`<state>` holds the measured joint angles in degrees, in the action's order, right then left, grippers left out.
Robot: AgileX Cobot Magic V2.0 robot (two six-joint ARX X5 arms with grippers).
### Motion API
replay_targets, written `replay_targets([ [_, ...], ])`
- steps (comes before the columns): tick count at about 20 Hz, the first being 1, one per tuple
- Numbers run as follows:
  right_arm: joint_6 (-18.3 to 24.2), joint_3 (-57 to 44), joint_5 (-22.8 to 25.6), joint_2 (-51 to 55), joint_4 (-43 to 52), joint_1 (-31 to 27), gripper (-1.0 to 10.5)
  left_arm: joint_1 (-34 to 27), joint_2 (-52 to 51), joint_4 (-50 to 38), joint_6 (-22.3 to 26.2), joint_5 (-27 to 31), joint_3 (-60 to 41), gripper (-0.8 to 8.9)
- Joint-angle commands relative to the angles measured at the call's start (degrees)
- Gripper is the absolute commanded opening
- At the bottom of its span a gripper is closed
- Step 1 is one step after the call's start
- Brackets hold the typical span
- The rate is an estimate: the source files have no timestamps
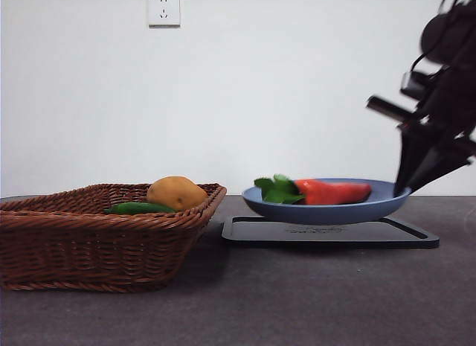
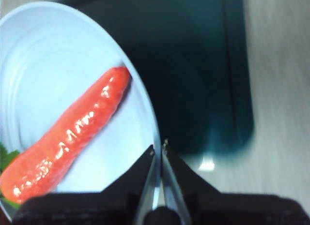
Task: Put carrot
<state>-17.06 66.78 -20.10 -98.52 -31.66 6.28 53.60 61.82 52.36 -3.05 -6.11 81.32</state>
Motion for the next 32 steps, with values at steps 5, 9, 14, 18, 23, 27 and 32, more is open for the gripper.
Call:
replay_targets([
  [5, 1.46, 8.87, -0.55, -12.22, 0.63, -0.22, 0.4, 0.7, 1.05, 3.87, -0.33, 0.13, 0.92, 2.65],
  [9, 2.29, 8.92, -0.52, -11.74, 1.18, -0.31, 2.3, 0.68, 1.42, 2.89, 0.02, 0.96, 0.92, 2.65],
  [14, 4.2, 8.94, -0.55, -3.5, -3.85, -0.63, 2.3, 0.68, 2.89, -0.63, 3.82, 11.5, 0.92, 2.65],
  [18, 8.94, 8.92, -0.42, 6.73, -12.61, 1.92, 1.2, -1.07, 9.16, -5.7, 7.85, 24.28, 0.92, 2.47],
  [23, 11.54, 8.35, 11.28, 16.55, -18.32, 9.88, 0.0, -6.99, 17.75, -7.43, 7.78, 26.69, 0.9, 0.06],
  [27, 10.88, 4.59, 17.64, 24.98, -16.96, 16.92, 0.0, -13.53, 16.7, -5.01, 7.34, 19.52, 0.13, 0.06],
  [32, 9.84, -6.4, 28.11, 38.47, -5.88, 24.65, 0.0, -21.44, 4.04, -10.91, 7.34, 16.04, -13.14, 0.06],
])
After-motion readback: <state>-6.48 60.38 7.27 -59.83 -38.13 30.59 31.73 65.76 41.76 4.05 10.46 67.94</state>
